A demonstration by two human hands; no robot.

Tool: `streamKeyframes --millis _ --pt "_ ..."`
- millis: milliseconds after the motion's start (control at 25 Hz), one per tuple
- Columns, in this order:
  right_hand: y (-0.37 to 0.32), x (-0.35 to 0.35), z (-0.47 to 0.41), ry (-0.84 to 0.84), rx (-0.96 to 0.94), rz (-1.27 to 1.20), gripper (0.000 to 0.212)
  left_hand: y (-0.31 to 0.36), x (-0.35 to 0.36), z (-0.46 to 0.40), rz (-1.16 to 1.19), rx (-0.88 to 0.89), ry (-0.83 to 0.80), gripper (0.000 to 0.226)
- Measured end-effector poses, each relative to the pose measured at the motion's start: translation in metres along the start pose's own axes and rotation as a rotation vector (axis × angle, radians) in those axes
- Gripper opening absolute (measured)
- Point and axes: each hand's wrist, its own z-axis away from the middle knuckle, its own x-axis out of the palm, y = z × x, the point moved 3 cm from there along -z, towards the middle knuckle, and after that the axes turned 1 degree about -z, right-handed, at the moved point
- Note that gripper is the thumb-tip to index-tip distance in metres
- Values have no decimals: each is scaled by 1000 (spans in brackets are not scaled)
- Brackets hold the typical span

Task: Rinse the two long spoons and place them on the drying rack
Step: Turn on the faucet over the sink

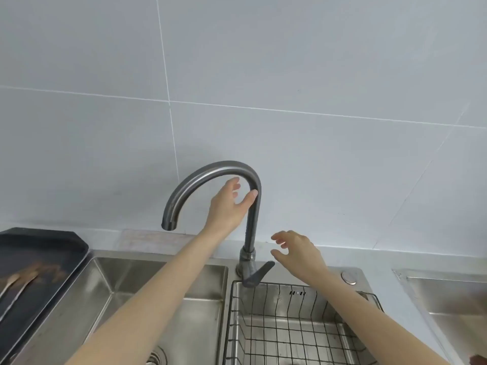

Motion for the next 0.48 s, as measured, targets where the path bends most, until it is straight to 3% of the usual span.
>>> streamKeyframes --millis 240,480 --pt "11 30 -12 -103 64 -56 28 11 18 -17 168 2 105 16" --pt "15 37 -14 -71 52 -69 24 7 23 -17 104 105 173 22"
